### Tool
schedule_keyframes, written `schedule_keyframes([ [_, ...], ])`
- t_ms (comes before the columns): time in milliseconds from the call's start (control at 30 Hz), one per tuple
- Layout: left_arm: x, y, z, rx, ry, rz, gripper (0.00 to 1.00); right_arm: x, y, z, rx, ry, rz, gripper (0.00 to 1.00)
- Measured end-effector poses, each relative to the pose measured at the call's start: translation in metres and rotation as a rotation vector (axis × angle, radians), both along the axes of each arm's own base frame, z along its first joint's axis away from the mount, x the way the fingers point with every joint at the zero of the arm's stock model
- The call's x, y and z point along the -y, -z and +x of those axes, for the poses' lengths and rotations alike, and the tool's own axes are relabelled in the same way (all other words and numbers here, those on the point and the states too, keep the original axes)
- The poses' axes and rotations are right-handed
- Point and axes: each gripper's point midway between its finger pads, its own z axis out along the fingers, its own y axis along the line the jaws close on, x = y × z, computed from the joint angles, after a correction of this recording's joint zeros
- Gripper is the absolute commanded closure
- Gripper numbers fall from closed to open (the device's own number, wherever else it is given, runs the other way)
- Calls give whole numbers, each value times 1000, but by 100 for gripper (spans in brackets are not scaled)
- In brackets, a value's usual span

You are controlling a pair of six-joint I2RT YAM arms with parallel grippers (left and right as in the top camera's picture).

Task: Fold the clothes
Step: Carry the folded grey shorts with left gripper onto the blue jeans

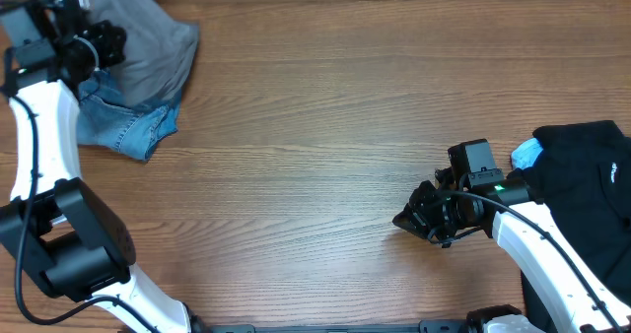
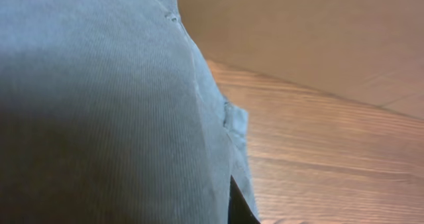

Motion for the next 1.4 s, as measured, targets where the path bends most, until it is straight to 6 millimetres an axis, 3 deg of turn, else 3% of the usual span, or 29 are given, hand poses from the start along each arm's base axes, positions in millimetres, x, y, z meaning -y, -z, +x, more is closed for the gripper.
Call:
schedule_keyframes([
  [133,-16,16,-18,-83,-32,-8,89,1,1,-4,-19,0,-3,96],
  [167,-17,21,-23,-112,-38,-17,76,1,1,-4,-18,0,-3,96],
  [333,-20,47,-54,-279,-88,-69,55,1,1,-5,-26,0,-5,96],
  [467,-26,59,-73,-376,-149,-97,48,2,1,-9,-42,-2,-7,96],
  [533,-32,67,-92,-452,-196,-135,44,2,2,-9,-41,-4,-8,96],
  [600,-36,73,-115,-537,-234,-187,45,2,2,-9,-38,-7,-8,96],
  [667,-35,80,-140,-633,-265,-248,60,2,2,-9,-37,-10,-8,96],
  [800,-35,79,-160,-677,-268,-334,63,2,2,-9,-30,-18,-8,96],
  [867,-35,72,-157,-635,-250,-370,90,2,2,-9,-29,-21,-9,96],
  [900,-37,67,-154,-607,-248,-371,96,2,2,-9,-27,-22,-9,96],
  [1000,-51,39,-130,-433,-229,-302,96,2,2,-9,-25,-22,-10,96],
  [1067,-53,7,-105,-273,-177,-201,96,3,3,-7,-19,-20,-19,96],
  [1133,-45,-10,-80,-161,-105,-108,96,3,3,-6,-12,-19,-22,96],
  [1200,-34,-12,-54,-95,-50,-31,96,4,3,-6,-11,-19,-24,96],
  [1233,-28,-7,-47,-97,-35,-16,96,4,3,-6,-13,-19,-24,96],
  [1300,-11,28,-33,-165,0,0,96,4,3,-6,-15,-19,-24,96],
  [1400,-8,100,-38,-345,-9,-37,96,4,3,-7,-18,-18,-25,96],
])
